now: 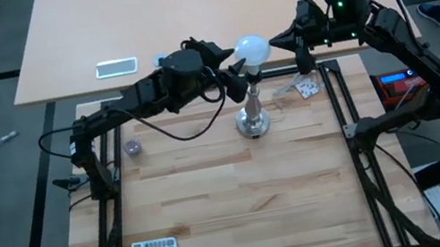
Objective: Screw lightbulb
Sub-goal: Insert the light bulb into the lamp
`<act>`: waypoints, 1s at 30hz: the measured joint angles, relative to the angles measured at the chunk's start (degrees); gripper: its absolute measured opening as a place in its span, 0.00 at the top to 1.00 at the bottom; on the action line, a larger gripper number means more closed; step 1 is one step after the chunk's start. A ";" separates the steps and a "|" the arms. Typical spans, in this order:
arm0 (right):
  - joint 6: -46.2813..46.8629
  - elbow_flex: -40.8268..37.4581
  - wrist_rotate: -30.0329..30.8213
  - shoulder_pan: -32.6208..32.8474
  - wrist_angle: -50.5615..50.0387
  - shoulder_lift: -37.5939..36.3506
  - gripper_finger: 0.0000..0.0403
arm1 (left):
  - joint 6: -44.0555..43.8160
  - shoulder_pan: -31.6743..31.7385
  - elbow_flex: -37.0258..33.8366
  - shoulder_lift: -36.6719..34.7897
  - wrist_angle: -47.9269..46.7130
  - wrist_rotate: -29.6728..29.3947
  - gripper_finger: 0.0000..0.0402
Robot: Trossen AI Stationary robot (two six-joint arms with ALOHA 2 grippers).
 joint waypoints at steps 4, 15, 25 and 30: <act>1.04 0.00 -1.93 -0.02 -0.43 -0.08 1.00 | 0.00 0.56 0.01 0.00 0.13 -0.08 0.56; 2.78 0.00 -5.81 0.07 -1.84 -0.20 1.00 | 0.46 2.07 0.00 0.07 0.60 -0.43 0.56; 4.02 -0.05 -2.15 0.08 1.11 -1.60 1.00 | 0.25 1.16 0.71 -0.07 0.85 -0.16 0.56; 3.51 0.45 -1.77 0.04 2.15 -1.20 1.00 | -0.01 0.62 1.14 -0.22 1.13 -0.11 0.56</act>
